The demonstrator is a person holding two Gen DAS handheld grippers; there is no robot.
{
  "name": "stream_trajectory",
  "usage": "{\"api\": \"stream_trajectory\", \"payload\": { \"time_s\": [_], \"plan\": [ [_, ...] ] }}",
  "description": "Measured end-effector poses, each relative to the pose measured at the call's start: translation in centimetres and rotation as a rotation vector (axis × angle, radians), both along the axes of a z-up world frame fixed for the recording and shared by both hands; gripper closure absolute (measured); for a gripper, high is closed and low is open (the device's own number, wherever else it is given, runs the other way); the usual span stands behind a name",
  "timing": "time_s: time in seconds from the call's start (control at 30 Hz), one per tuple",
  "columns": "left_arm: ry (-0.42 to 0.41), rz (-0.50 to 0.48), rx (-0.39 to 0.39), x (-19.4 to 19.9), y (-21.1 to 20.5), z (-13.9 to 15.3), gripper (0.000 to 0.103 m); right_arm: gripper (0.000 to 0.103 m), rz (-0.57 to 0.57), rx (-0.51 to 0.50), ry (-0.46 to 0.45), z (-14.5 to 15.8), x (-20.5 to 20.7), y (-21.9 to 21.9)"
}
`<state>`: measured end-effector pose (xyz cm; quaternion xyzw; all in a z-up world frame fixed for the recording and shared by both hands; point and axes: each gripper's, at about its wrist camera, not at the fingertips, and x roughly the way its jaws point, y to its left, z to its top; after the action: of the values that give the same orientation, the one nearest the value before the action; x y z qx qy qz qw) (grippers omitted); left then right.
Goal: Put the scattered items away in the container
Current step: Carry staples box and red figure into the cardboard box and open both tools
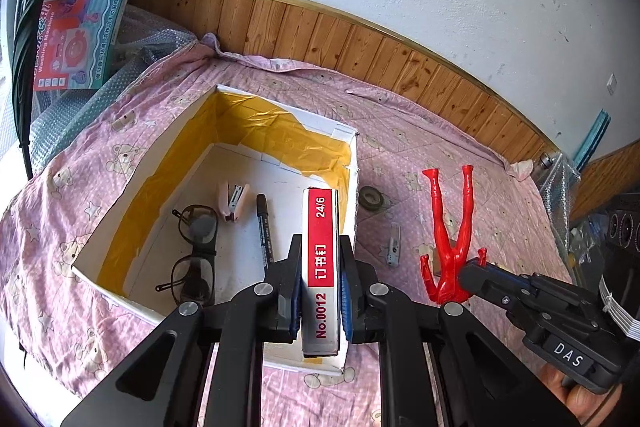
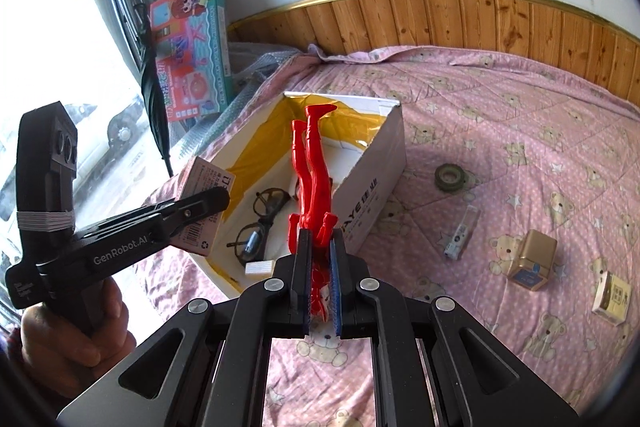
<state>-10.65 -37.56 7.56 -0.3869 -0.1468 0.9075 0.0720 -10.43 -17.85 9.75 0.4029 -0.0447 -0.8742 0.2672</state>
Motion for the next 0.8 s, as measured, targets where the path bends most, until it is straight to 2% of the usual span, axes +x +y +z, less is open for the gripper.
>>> {"api": "stream_trajectory", "payload": {
  "time_s": [0.43, 0.8],
  "plan": [
    [-0.084, 0.037, -0.020, -3.5, -1.4, -2.3, 0.087, 0.095, 0.068, 0.033, 0.037, 1.2, -4.8, -4.5],
    [-0.140, 0.063, -0.024, -5.5, -2.5, -4.2, 0.087, 0.095, 0.107, 0.065, 0.001, -0.3, -10.4, -8.1]
  ]
}}
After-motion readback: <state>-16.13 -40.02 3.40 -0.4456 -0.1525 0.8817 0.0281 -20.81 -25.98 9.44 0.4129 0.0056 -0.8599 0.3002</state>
